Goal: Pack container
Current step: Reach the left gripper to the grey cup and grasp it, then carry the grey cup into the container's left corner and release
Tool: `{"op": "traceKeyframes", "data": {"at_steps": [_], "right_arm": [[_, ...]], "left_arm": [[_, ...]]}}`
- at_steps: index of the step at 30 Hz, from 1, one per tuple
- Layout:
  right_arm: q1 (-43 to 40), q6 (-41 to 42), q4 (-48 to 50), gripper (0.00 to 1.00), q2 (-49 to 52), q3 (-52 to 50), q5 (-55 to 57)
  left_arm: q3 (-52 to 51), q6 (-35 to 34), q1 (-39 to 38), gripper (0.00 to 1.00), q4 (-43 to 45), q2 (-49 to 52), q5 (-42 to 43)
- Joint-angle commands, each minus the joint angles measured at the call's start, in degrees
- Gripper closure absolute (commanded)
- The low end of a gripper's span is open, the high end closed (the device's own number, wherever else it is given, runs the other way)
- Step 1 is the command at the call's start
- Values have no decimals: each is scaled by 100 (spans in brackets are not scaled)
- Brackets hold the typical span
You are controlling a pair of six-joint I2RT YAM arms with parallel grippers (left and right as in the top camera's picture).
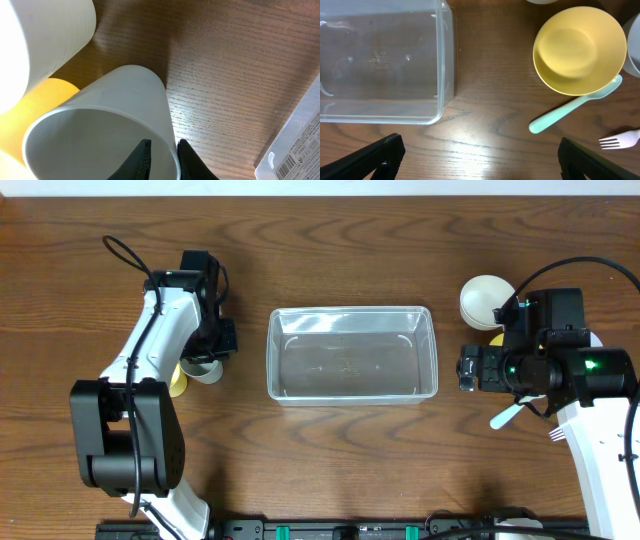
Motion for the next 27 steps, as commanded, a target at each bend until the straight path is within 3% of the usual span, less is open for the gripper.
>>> {"op": "traceKeyframes", "data": {"at_steps": [1,10,21,27], "right_arm": [[-42,87,-31,1,11,109,42],[-42,87,-70,1,11,109,42],[-42,87,-68,1,11,109,48],[-42,87,-44,1,11,109,63]], "left_arm": [[2,9,35,81,-9,63,-66],[4,9,35,94,-9,63,-66],[105,17,-216,95,-122,13,-66],[741,142,-680,94,-625,-339,-68]]}}
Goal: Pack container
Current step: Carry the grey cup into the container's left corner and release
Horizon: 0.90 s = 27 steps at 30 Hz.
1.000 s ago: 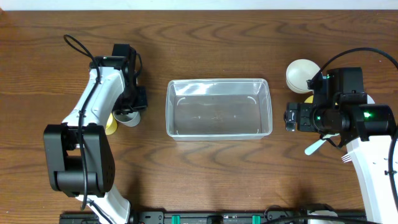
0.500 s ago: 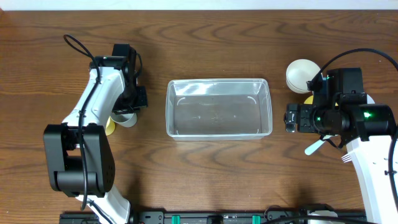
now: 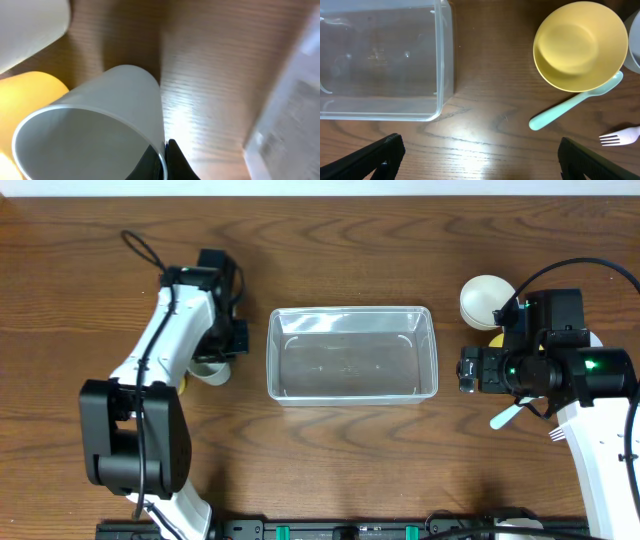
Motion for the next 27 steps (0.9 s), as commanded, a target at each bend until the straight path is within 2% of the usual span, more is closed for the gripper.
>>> {"op": "traceKeyframes", "data": {"at_steps": [1,5,12,18,27], "right_arm": [[-42,85,17,1,11,109,61],[-42,87,35,1,11,109,61],[-42,87,33,1,11,109,59],[-42,90,31,1,11,109,57],[-42,90,26,1,11,109,57]], "left_arm": [[629,118,-306,94,-284,-413,-48],[1169,142,-752,94,-463,-809,-50],[1252,402,-1600,94,-179,-1163,-50],[1152,400,-2033,94,17,-734,-44],[1152,400,-2124,94,223,321,-26]]}}
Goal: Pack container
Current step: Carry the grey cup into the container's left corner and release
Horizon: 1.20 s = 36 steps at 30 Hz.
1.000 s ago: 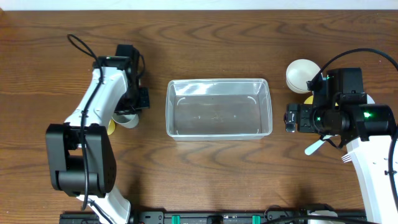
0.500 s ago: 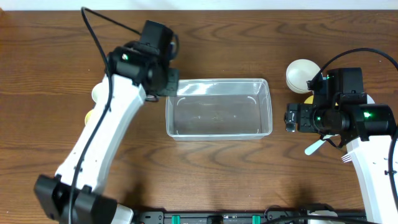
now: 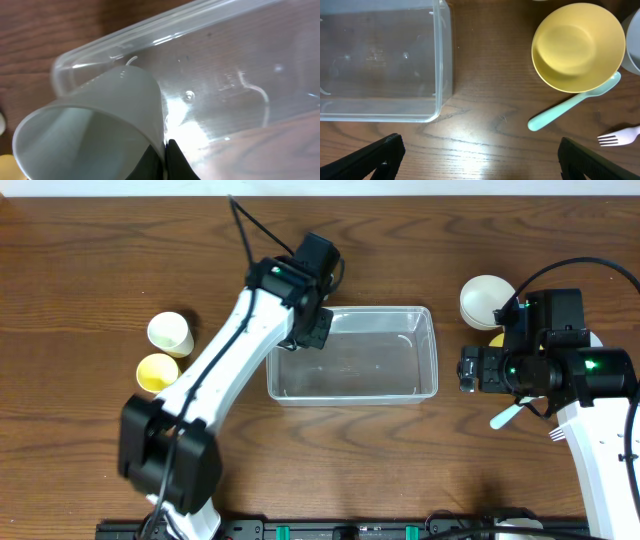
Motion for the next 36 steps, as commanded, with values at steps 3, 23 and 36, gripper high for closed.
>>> {"op": "traceKeyframes", "data": {"at_steps": [3,23,36], "right_arm": [[-42,90,-4,1,11,109,20],[-42,87,-50,1,11,109,22],[-42,85,-46,1,11,109,22]], "left_arm": [[-50,98,2,94,188,527,-28],[236,323,0,42,28,713,-79],[1147,214,671,16,-575,-1115,-1381]]}}
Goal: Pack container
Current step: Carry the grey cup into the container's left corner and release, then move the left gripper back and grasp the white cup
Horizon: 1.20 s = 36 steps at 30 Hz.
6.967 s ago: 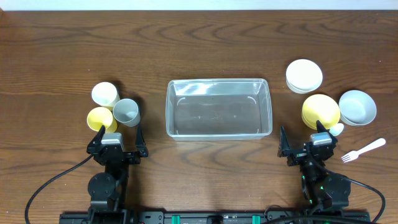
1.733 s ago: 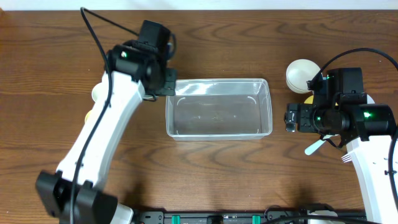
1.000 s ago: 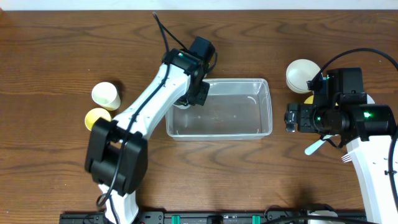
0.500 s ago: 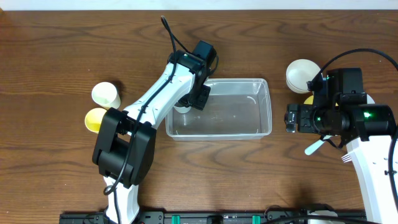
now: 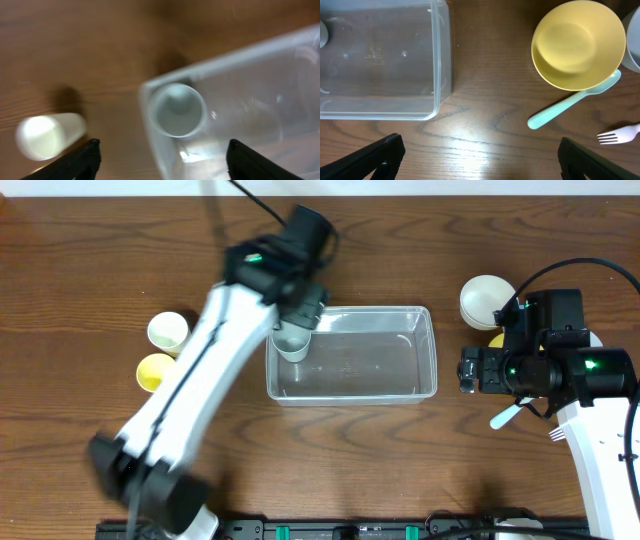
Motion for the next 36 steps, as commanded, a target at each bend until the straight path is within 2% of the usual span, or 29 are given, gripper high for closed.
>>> {"op": "traceKeyframes", "data": {"at_steps": [1,5,13,16,23,24,29,32,36], "right_arm": [[-42,85,-2,1,11,109,17],[-42,85,-4,1,11,109,17],[-42,85,-9,1,11,109,17],[-42,85,-4,1,11,109,17],[-42,85,-2,1,11,109,17],[-42,87,-2,1,11,109,17],[-42,85,-4,1,11,109,17],[-42,85,-11,1,11,109,17],[-42,85,-15,1,11,109,17]], "left_arm": [[46,-160,632,16,-39,-262,-437],[-20,-446,1600,14,-59,-90,-313],[-28,-487,3023,14,-85,1132,918],[-28,-487,3230,15,-151,1576,1185],[-44,-490,3298,15,-341,2363,1204],[-57,-490,3298,17,-343,2435,1204],[-92,-490,3298,41,-387,2643,1204],[-138,-487,3298,48,-385,2647,1200],[-140,-487,3298,72,-404,2647,1200]]}}
